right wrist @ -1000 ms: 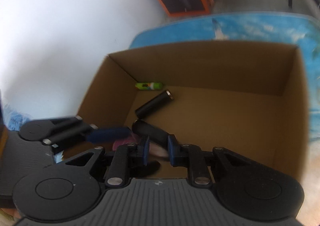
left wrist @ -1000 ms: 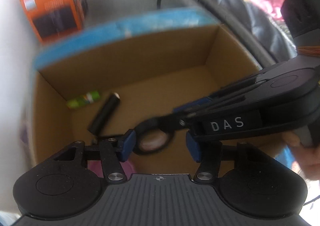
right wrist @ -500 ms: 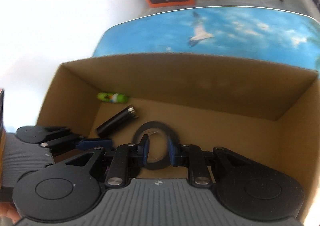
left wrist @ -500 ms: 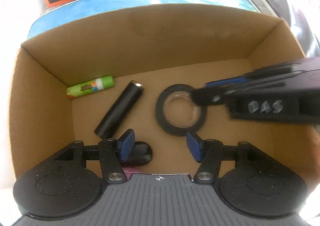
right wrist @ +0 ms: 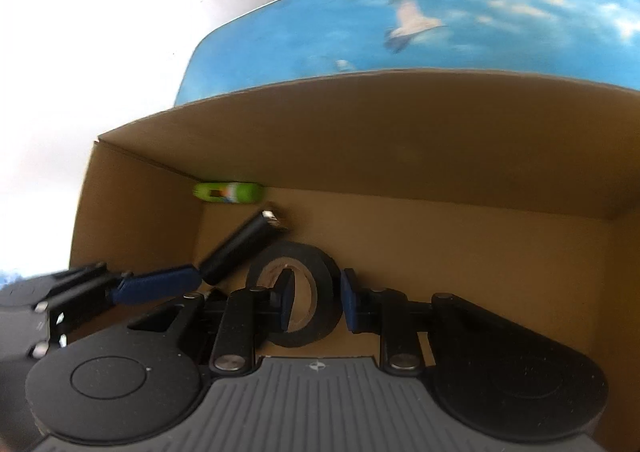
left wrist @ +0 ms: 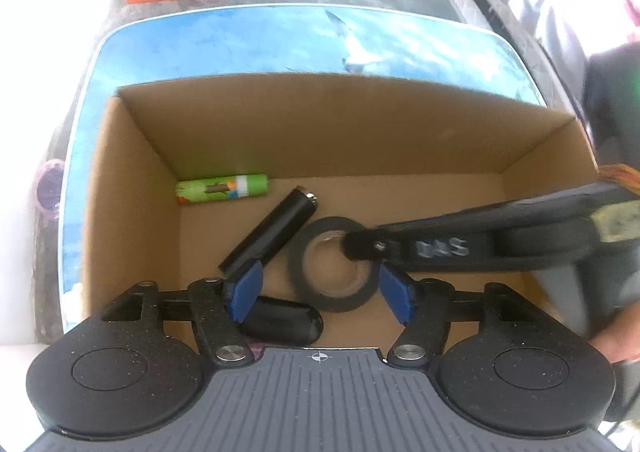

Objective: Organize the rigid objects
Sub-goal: 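Open the right tool to release the tape roll in the box, then move the right tool to the white plug charger on the table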

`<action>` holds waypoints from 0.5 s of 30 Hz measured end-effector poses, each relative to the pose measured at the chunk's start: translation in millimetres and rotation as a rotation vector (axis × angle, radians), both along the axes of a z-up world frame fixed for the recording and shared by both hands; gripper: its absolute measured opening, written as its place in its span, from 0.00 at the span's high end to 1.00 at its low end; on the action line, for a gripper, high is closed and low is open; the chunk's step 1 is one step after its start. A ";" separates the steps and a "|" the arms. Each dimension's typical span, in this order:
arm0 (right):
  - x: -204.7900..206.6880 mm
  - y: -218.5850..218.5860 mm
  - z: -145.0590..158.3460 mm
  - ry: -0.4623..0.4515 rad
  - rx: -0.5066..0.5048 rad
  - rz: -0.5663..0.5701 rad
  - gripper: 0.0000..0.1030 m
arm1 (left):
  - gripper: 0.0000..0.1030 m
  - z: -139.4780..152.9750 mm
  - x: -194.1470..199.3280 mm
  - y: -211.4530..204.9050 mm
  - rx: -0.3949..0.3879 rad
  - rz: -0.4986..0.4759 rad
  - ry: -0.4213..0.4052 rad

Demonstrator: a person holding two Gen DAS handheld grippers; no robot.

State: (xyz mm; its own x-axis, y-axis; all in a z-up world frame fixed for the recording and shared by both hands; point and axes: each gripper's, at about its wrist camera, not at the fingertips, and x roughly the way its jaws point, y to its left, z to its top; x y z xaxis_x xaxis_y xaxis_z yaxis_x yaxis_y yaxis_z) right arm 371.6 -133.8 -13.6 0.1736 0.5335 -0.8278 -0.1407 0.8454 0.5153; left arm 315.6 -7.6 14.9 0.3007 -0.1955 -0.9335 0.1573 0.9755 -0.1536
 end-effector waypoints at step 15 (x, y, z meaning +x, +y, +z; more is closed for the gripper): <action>-115.7 -84.7 103.0 -0.261 0.173 -0.134 0.61 | 0.22 73.0 -99.3 7.7 -0.179 -0.059 -0.244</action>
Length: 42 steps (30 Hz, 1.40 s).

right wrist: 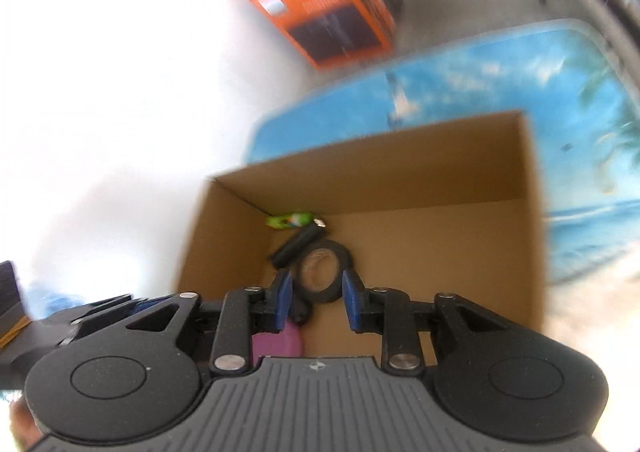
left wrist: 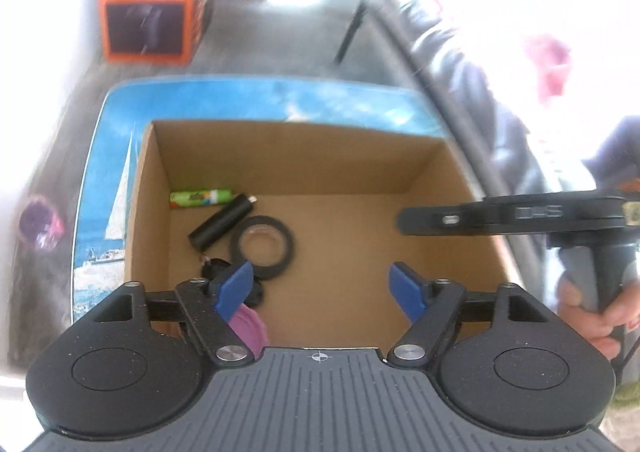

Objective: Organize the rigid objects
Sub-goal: 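Move the right tool to the white plug charger on the table, then close the right tool on the white plug charger and lift it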

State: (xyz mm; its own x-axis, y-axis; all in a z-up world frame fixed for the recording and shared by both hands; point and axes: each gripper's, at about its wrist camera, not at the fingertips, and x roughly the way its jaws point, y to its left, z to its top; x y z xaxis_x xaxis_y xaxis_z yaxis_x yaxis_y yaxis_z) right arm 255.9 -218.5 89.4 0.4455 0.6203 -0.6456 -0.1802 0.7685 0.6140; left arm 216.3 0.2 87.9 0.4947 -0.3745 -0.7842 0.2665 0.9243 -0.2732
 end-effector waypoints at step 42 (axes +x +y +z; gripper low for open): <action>-173.6 3.8 -122.5 0.093 0.211 -0.133 0.63 | 0.67 -124.4 -150.6 -64.3 0.123 -0.115 -0.234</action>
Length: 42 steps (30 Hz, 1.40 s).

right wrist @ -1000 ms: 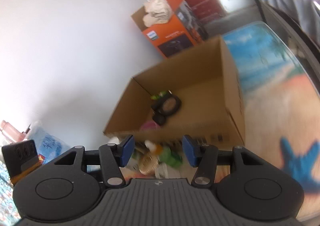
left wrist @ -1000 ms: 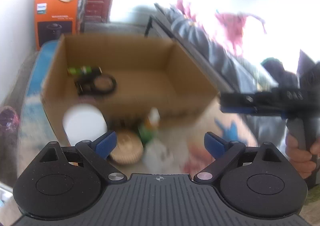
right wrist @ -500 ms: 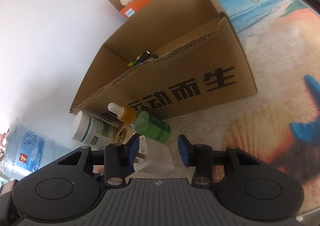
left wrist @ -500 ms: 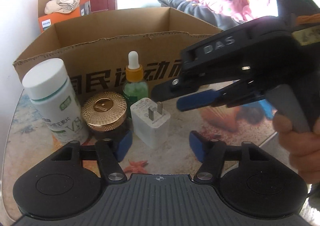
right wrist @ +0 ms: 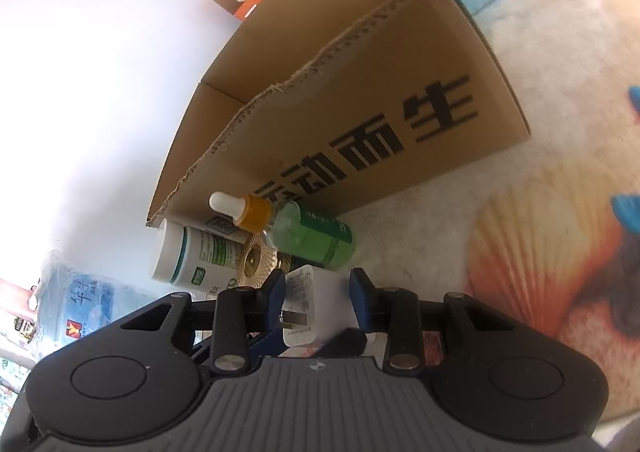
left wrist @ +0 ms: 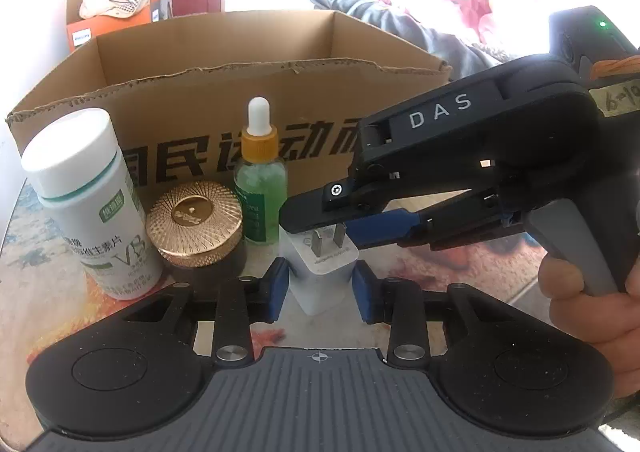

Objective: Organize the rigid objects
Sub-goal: 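Close the right tool on the white plug charger and lift it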

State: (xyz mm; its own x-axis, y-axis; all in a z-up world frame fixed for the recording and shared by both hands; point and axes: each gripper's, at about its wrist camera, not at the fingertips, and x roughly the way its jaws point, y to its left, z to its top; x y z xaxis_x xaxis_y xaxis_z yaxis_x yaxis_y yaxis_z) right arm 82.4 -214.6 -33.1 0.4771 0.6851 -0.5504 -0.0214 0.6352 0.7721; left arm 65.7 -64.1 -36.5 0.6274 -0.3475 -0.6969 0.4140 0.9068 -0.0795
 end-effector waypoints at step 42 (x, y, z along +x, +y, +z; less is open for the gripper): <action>-31.5 -10.2 1.2 0.035 0.009 -0.047 0.56 | 0.67 -10.1 -32.0 -36.1 0.077 -0.063 0.014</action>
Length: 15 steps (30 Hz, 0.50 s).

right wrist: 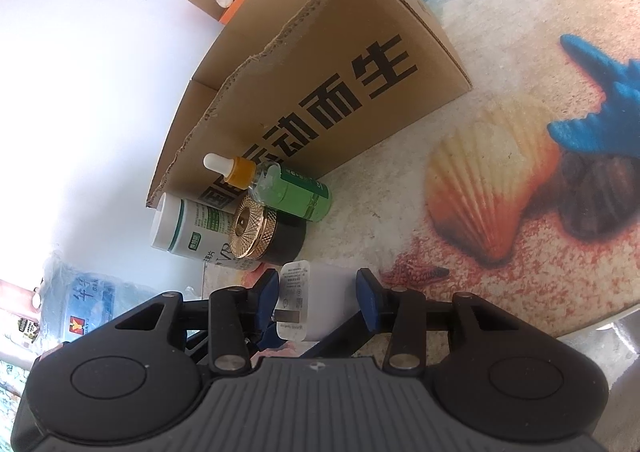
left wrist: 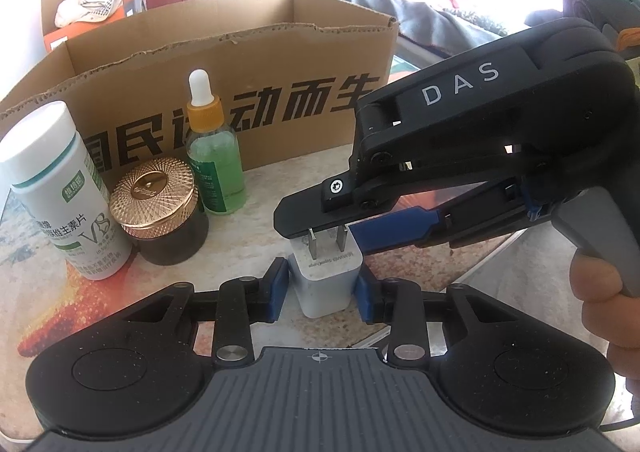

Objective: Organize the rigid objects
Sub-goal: 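Close the right tool on the white plug charger and lift it, then carry the charger into the box and open the right tool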

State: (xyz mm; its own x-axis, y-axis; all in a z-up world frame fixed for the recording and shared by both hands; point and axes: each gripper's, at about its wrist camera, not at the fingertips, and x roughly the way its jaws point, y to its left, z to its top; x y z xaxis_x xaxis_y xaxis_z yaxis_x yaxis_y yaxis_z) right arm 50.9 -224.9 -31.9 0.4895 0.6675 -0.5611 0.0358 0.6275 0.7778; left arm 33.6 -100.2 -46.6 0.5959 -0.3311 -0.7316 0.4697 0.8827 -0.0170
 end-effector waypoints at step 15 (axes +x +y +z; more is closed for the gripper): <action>-6.2 -2.3 56.0 -0.147 0.042 -0.014 0.56 | 0.67 58.0 -11.5 7.8 -0.002 0.014 -0.151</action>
State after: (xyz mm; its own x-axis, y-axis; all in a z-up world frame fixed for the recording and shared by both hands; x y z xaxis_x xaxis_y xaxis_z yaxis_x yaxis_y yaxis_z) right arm 44.7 -227.2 24.2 0.5738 0.6814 -0.4544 -0.0723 0.5947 0.8007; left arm 22.2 -92.4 11.5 0.7038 -0.3234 -0.6325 0.4549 0.8890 0.0516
